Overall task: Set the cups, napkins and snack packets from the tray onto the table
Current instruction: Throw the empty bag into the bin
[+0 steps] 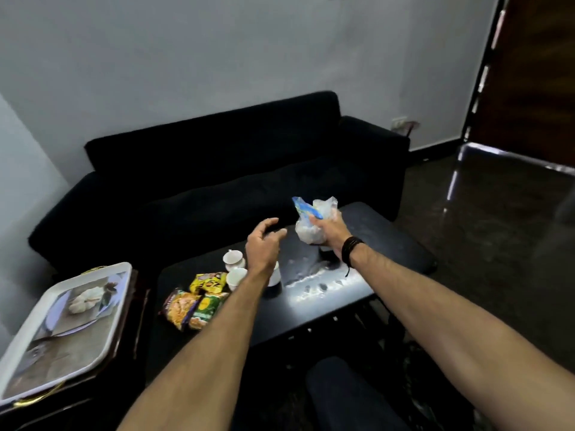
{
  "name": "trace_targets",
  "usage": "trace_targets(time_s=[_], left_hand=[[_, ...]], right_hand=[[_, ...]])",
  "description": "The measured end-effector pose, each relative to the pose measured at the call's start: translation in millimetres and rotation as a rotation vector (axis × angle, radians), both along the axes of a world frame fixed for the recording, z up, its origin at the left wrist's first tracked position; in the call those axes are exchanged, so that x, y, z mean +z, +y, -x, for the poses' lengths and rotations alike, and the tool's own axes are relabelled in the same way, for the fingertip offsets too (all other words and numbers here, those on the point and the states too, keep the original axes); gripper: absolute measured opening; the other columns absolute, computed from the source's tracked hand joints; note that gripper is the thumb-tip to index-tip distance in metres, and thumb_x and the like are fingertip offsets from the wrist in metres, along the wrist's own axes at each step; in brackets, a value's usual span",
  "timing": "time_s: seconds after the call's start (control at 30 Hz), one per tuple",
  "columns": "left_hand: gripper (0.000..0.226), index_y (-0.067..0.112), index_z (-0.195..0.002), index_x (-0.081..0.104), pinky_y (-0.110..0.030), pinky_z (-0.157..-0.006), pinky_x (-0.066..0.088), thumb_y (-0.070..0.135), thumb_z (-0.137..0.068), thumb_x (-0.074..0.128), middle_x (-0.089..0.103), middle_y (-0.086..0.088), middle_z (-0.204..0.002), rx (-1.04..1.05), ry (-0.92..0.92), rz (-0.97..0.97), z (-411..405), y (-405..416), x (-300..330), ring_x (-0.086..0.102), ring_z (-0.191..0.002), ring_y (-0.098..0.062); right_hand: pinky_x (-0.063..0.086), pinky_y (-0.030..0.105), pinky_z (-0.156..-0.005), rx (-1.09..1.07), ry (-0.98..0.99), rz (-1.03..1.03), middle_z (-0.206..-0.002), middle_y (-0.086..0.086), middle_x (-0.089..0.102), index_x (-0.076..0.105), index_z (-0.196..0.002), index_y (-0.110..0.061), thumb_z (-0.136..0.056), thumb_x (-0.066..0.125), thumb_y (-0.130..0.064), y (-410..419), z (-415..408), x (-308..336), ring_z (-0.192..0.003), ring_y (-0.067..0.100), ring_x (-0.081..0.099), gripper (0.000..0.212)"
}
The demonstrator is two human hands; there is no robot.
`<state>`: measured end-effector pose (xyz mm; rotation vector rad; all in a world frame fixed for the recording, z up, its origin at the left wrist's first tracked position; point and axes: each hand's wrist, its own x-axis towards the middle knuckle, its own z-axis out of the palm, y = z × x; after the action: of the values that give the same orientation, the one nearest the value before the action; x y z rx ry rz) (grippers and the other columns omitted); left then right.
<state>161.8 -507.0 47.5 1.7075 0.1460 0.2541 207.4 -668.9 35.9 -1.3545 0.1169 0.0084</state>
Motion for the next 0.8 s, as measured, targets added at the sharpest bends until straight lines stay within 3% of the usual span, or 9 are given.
trace_targets(time_s=[0.1, 0.13, 0.27, 0.33, 0.4, 0.53, 0.67, 0.8], left_hand=[[0.031, 0.015, -0.114, 0.071, -0.03, -0.082, 0.05, 0.01, -0.084, 0.073, 0.072, -0.008, -0.105, -0.193, 0.082, -0.27, -7, -24, -19, 0.061, -0.09, -0.016], [0.032, 0.013, -0.115, 0.071, -0.028, -0.083, 0.049, 0.008, -0.083, 0.074, 0.072, -0.011, -0.108, -0.278, 0.119, -0.337, -8, -36, -27, 0.062, -0.09, -0.016], [0.044, 0.022, -0.125, 0.067, -0.02, -0.079, 0.044, 0.019, -0.082, 0.076, 0.068, -0.007, -0.112, -0.568, 0.231, -0.677, -5, -91, -67, 0.063, -0.104, -0.016], [0.049, 0.019, -0.13, 0.063, -0.02, -0.087, 0.041, 0.02, -0.083, 0.076, 0.063, -0.005, -0.125, -0.729, 0.243, -0.791, -3, -120, -91, 0.058, -0.118, -0.018], [0.051, 0.018, -0.132, 0.06, -0.021, -0.093, 0.04, 0.02, -0.084, 0.075, 0.059, -0.005, -0.136, -0.855, 0.272, -0.868, -1, -144, -114, 0.055, -0.125, -0.021], [0.054, 0.018, -0.134, 0.058, -0.031, -0.107, 0.043, 0.022, -0.083, 0.075, 0.06, -0.007, -0.134, -0.954, 0.362, -0.915, -3, -181, -159, 0.055, -0.127, -0.023], [0.056, 0.024, -0.136, 0.056, -0.03, -0.106, 0.043, 0.032, -0.084, 0.074, 0.059, -0.002, -0.135, -1.03, 0.422, -0.978, -8, -207, -203, 0.053, -0.127, -0.018], [0.057, 0.025, -0.138, 0.054, -0.033, -0.106, 0.044, 0.033, -0.085, 0.073, 0.054, -0.001, -0.141, -1.097, 0.496, -0.97, -14, -225, -244, 0.052, -0.129, -0.019]], right_hand=[[0.055, 0.031, -0.064, -0.008, 0.094, 0.046, -0.1, 0.004, 0.066, 0.038, -0.141, -0.019, -0.093, 0.064, -0.011, -71, 20, -28, -0.075, 0.016, 0.064, 0.056], [0.053, 0.03, -0.06, -0.028, 0.129, 0.06, -0.096, 0.002, 0.065, 0.032, -0.146, -0.024, -0.093, 0.064, -0.011, -93, 28, -39, -0.069, 0.013, 0.061, 0.063], [0.051, 0.025, -0.054, -0.109, 0.232, 0.129, -0.093, 0.005, 0.064, 0.052, -0.135, -0.013, -0.091, 0.058, -0.001, -166, 60, -82, -0.063, 0.012, 0.059, 0.046], [0.049, 0.022, -0.051, -0.151, 0.319, 0.219, -0.1, 0.011, 0.062, 0.056, -0.13, -0.011, -0.088, 0.054, -0.001, -200, 78, -108, -0.064, 0.015, 0.057, 0.043], [0.048, 0.027, -0.057, -0.166, 0.432, 0.324, -0.103, 0.017, 0.061, 0.06, -0.126, -0.008, -0.088, 0.054, -0.008, -227, 93, -136, -0.073, 0.026, 0.06, 0.039], [0.043, 0.033, -0.085, -0.139, 0.662, 0.732, -0.13, 0.019, 0.059, 0.057, -0.129, -0.004, -0.09, 0.061, -0.031, -270, 119, -199, -0.119, 0.035, 0.056, 0.048], [0.044, 0.042, -0.101, 0.029, 0.863, 0.809, -0.143, 0.023, 0.046, 0.037, -0.144, -0.002, -0.089, 0.064, -0.041, -298, 140, -258, -0.128, 0.039, 0.049, 0.073], [0.048, 0.041, -0.097, 0.213, 0.91, 1.006, -0.139, 0.022, 0.049, 0.037, -0.14, -0.002, -0.083, 0.069, -0.048, -297, 142, -314, -0.124, 0.036, 0.052, 0.08]])
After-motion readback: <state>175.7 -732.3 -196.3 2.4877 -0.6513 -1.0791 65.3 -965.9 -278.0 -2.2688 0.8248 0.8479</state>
